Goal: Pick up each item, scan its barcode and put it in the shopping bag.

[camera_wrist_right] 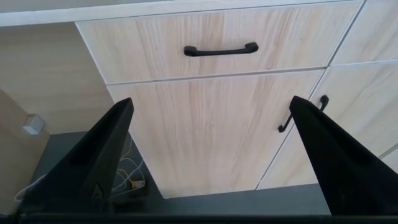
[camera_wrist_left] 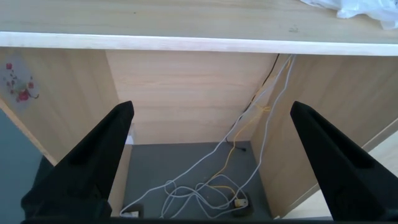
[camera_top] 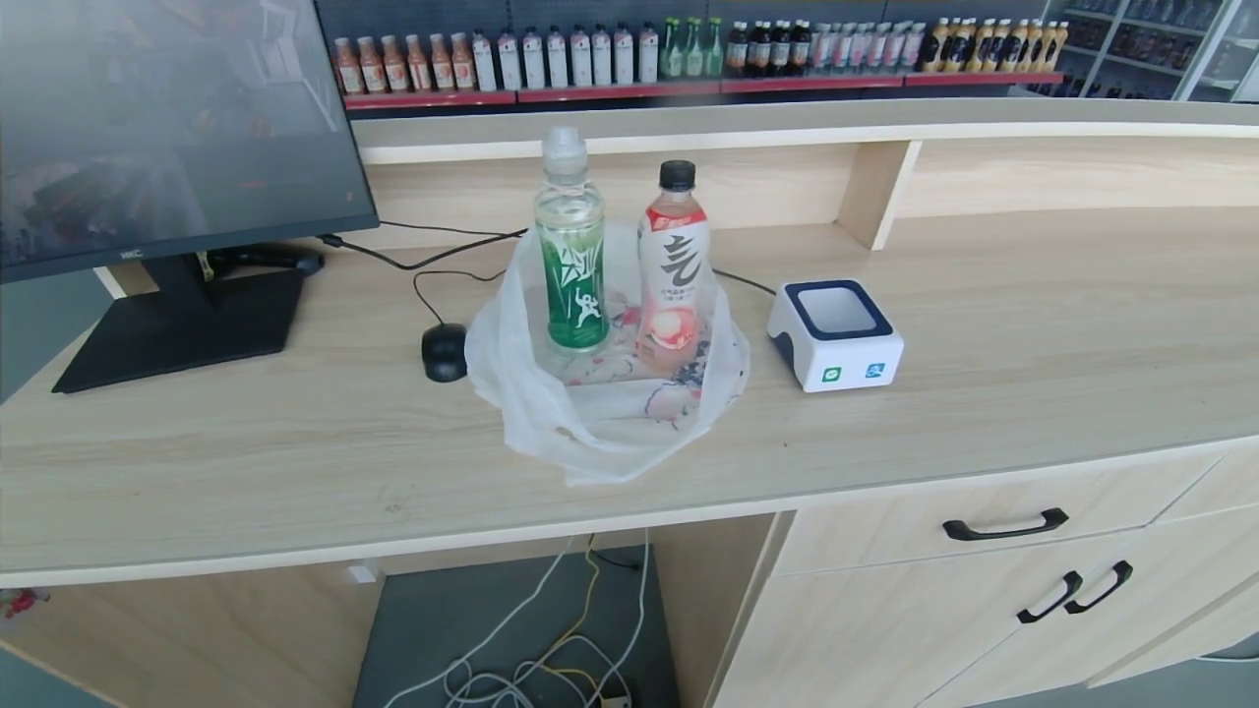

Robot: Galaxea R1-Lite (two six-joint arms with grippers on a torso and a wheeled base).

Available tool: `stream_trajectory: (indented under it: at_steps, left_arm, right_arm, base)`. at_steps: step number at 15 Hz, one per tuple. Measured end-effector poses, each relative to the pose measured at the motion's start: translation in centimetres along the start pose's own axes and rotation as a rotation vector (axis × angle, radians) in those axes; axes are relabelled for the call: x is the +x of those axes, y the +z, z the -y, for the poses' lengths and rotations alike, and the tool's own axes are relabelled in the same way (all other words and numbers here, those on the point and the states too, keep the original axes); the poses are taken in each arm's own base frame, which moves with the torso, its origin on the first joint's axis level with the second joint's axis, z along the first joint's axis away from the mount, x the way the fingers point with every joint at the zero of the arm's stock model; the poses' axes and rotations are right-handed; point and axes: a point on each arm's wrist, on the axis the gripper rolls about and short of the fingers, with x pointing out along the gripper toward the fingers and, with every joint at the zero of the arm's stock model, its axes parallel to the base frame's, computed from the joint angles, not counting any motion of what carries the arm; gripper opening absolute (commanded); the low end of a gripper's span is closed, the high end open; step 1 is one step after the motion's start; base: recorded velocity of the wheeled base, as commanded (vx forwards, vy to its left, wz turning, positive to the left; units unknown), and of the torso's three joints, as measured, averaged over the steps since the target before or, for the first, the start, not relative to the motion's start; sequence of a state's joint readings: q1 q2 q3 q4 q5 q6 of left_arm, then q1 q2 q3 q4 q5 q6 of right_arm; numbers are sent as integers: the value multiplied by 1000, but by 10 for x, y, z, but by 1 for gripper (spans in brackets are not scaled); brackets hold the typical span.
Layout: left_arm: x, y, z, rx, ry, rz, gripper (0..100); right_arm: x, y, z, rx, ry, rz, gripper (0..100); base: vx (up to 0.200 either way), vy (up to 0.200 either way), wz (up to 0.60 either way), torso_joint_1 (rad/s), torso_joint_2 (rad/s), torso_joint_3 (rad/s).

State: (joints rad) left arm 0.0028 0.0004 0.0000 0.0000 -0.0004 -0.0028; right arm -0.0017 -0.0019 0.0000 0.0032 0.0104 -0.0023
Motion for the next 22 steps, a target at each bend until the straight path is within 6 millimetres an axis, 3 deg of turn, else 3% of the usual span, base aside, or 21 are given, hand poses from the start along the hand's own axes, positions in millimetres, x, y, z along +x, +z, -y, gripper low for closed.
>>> stream_trajectory:
  at_steps: [13, 22]
  left_arm:
    - [0, 0, 0, 1, 0, -1, 100]
    - [0, 0, 0, 4, -1, -1, 100]
  right_arm:
    - [0, 0, 0, -3, 0, 0, 100]
    - [0, 0, 0, -12, 0, 0, 100]
  base:
    - [0, -200, 0, 1, 0, 4]
    - [0, 0, 0, 0, 0, 0]
